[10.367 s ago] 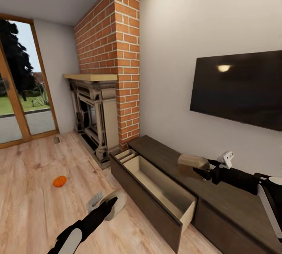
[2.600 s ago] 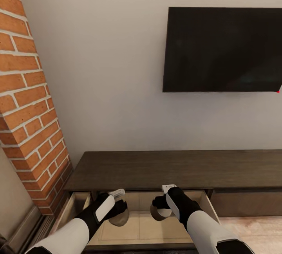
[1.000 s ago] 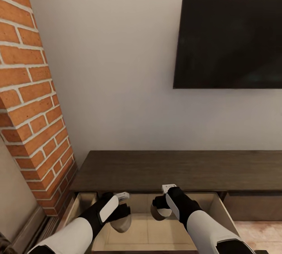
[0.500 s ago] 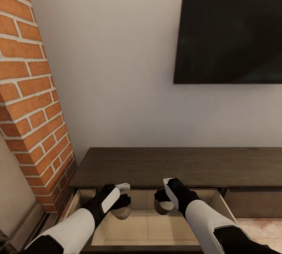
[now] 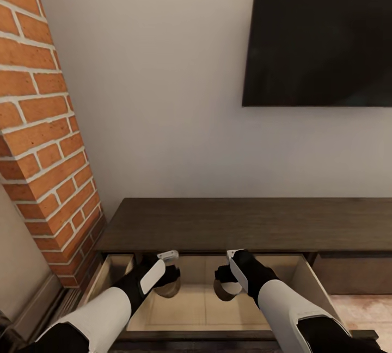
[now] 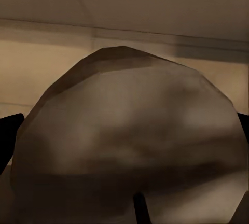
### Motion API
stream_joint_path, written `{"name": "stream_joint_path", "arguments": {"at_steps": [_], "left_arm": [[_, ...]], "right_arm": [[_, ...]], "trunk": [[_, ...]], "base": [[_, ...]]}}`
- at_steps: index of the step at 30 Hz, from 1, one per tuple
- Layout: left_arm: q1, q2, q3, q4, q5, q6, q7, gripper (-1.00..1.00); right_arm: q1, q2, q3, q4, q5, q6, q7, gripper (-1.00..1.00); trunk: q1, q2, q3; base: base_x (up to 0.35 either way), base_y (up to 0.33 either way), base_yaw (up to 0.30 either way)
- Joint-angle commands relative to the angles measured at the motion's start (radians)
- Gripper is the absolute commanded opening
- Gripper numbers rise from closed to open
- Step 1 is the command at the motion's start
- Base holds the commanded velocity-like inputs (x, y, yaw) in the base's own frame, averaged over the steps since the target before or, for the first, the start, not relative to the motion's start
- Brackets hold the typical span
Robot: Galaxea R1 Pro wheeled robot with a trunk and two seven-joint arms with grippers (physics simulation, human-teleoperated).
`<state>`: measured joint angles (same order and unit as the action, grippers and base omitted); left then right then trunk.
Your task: Place each of the two pumpkins and all three candles from the living room inside a cabinet in the living room (use any cabinet), then make sure every cabinet is closed, and position the cauldron so it is next to a table in the living room.
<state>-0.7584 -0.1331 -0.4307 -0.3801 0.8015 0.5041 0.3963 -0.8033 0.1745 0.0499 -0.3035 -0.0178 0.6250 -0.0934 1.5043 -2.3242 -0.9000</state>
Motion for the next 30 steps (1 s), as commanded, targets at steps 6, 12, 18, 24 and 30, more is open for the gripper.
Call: {"name": "stream_joint_path", "arguments": {"at_steps": [6,12,18,24,30], "left_arm": [[-0.001,-0.004,-0.009,0.014,0.010,0.013,0.006,-1.00],[-0.002,-0.004,-0.008,0.029,0.010,0.016,-0.012,-1.00],[-0.009,-0.002,-0.009,0.030,0.006,0.048,-0.023,-1.00],[-0.009,-0.004,-0.010,0.029,0.008,0.048,-0.019,-1.00],[-0.009,-0.003,-0.010,0.029,0.006,0.047,-0.019,-1.00]], "right_arm": [[-0.001,0.000,0.005,-0.002,-0.002,0.003,-0.005,-1.00],[-0.001,0.000,0.006,-0.003,-0.002,0.002,-0.005,-1.00],[-0.011,0.000,0.007,-0.006,-0.002,-0.041,-0.005,-1.00],[-0.011,0.000,0.007,-0.006,-0.002,-0.046,-0.006,-1.00],[-0.011,0.000,0.007,-0.006,-0.002,-0.047,-0.006,-1.00]], "trunk": [[0.023,-0.043,-0.029],[0.046,-0.085,-0.058],[0.053,-0.099,-0.073],[0.053,-0.099,-0.083],[0.053,-0.099,-0.092]], "base": [[0.000,0.000,0.000],[0.000,0.000,0.000],[0.000,0.000,0.000],[0.000,0.000,0.000],[0.000,0.000,0.000]]}}
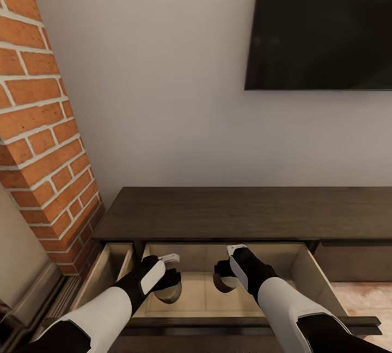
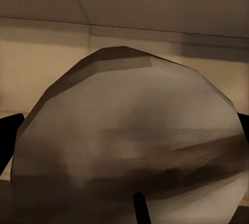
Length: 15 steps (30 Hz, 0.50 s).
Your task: Place each of the two pumpkins and all three candles from the living room inside a cabinet in the living room (use any cabinet), then make sure every cabinet is closed, and position the cauldron so it is next to a table in the living room.
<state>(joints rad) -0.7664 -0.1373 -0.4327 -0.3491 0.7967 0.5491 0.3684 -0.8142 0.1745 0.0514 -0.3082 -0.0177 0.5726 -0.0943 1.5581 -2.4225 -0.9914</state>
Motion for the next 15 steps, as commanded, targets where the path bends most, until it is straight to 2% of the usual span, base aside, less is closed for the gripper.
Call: {"name": "stream_joint_path", "arguments": {"at_steps": [1,7,12,15], "left_arm": [[-0.001,0.001,-0.008,-0.002,0.010,-0.004,0.009,-1.00],[-0.014,0.000,-0.019,-0.001,0.009,-0.019,0.011,-1.00],[-0.022,-0.004,-0.069,-0.001,0.001,-0.027,0.011,-1.00],[-0.024,-0.005,-0.078,-0.001,-0.001,-0.027,0.011,-1.00]], "right_arm": [[0.000,0.000,0.005,-0.001,-0.002,0.006,-0.005,-1.00],[-0.018,0.000,0.006,-0.005,-0.002,0.005,-0.006,-1.00],[-0.028,0.000,0.006,-0.006,-0.002,0.006,-0.007,-1.00],[-0.029,0.000,0.005,-0.006,-0.002,0.006,-0.007,-1.00]], "trunk": [[0.000,0.000,-0.003],[0.000,0.000,-0.012],[0.000,0.000,-0.020],[0.000,0.000,-0.025]], "base": [[0.000,0.000,0.000],[0.000,0.000,0.000],[0.000,0.000,0.000],[0.000,0.000,0.000]]}}
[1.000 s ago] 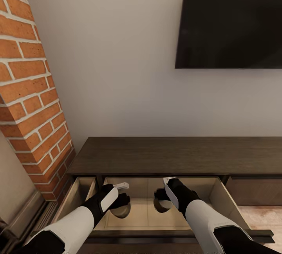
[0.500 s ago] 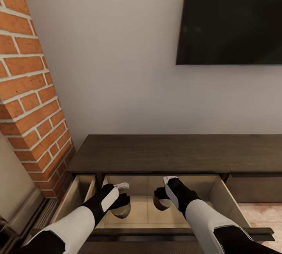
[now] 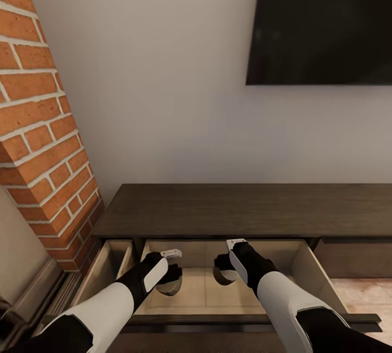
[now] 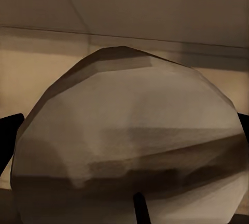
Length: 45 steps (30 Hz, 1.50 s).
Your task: Place each of the two pumpkins and all three candles from the living room inside a cabinet in the living room (use any cabinet), then make sure every cabinet is closed, and position the cauldron so it is next to a table in the living room.
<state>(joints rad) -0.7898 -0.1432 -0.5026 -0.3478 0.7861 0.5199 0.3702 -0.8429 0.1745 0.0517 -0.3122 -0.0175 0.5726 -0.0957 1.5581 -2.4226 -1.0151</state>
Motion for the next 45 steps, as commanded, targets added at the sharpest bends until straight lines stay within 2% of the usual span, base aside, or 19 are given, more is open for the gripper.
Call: {"name": "stream_joint_path", "arguments": {"at_steps": [1,16,20,24,33,39,45], "left_arm": [[-0.004,0.000,-0.009,-0.002,0.012,0.005,0.009,-1.00],[-0.044,-0.006,-0.009,0.004,0.014,0.019,0.015,-1.00],[-0.058,-0.016,-0.011,0.004,0.011,0.066,0.049,-1.00],[-0.063,-0.020,-0.014,0.004,0.010,0.076,0.059,-1.00],[-0.058,-0.024,-0.016,0.004,0.009,0.050,0.062,-1.00],[-0.054,-0.024,-0.017,0.004,0.010,0.018,0.061,-1.00],[-0.054,-0.024,-0.017,0.004,0.011,0.015,0.061,-1.00]], "right_arm": [[-0.001,0.000,0.005,-0.001,-0.002,0.006,-0.005,-1.00],[-0.001,0.000,0.006,-0.002,-0.002,0.007,-0.004,-1.00],[-0.002,0.000,0.006,-0.002,0.000,0.013,-0.011,-1.00],[-0.002,0.000,0.007,-0.002,0.004,0.018,-0.015,-1.00],[-0.002,0.000,0.008,-0.001,0.008,0.020,-0.017,-1.00],[-0.003,0.000,0.009,-0.011,0.036,0.021,-0.037,-1.00],[-0.002,0.000,0.009,-0.036,0.040,0.025,-0.048,-1.00]], "trunk": [[0.000,0.000,-0.003],[0.000,0.000,-0.026],[0.000,0.000,-0.033],[0.000,0.000,-0.039],[0.000,0.000,-0.052],[0.000,0.000,-0.060],[0.000,0.000,-0.062]], "base": [[0.000,0.000,0.000],[0.000,0.000,0.000],[0.000,0.000,0.000],[0.000,0.000,0.040],[0.000,0.000,0.126],[0.000,0.000,0.123],[0.000,0.000,0.019]]}}
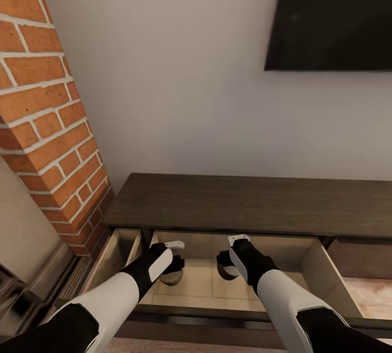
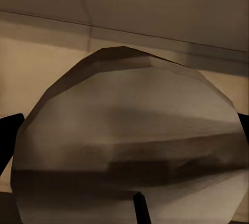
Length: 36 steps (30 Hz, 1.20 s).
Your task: Place each of the two pumpkins and all three candles from the living room inside a cabinet in the living room (use any cabinet), then make sure every cabinet is closed, and position the cauldron so it is next to a table in the living room.
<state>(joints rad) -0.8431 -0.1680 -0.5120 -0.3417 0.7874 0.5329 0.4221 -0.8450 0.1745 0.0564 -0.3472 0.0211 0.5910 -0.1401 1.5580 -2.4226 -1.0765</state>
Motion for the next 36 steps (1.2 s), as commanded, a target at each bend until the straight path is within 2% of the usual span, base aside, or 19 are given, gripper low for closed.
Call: {"name": "stream_joint_path", "arguments": {"at_steps": [1,11,16,21,29,36], "left_arm": [[-0.001,0.001,-0.008,-0.002,0.010,0.002,0.009,-1.00],[-0.005,-0.001,-0.009,-0.008,0.009,0.009,0.008,-1.00],[-0.007,-0.002,-0.063,-0.019,0.010,0.009,0.010,-1.00],[-0.008,-0.003,-0.077,-0.020,0.010,0.008,0.012,-1.00],[-0.008,-0.004,-0.080,-0.020,0.010,0.009,0.017,-1.00],[-0.007,-0.004,-0.111,-0.022,0.015,-0.035,-0.002,-1.00]], "right_arm": [[0.000,0.000,0.004,-0.002,0.002,0.007,-0.004,-1.00],[0.000,0.000,0.004,-0.004,0.002,0.007,-0.005,-1.00],[0.000,0.000,0.003,-0.004,0.003,0.015,-0.008,-1.00],[0.000,0.000,0.004,-0.004,0.005,0.033,-0.010,-1.00],[0.000,0.000,0.004,-0.004,0.005,0.037,-0.011,-1.00],[0.001,0.000,0.004,-0.004,0.005,0.036,-0.010,-1.00]], "trunk": [[0.000,0.000,-0.002],[0.000,0.000,-0.016],[0.000,0.000,-0.024],[0.000,0.000,-0.032],[0.000,0.000,-0.045],[0.000,0.000,-0.055]], "base": [[0.000,0.000,0.004],[0.000,0.000,0.001],[0.000,0.000,0.000],[0.000,0.000,0.000],[0.000,0.000,0.000],[0.000,0.000,0.000]]}}
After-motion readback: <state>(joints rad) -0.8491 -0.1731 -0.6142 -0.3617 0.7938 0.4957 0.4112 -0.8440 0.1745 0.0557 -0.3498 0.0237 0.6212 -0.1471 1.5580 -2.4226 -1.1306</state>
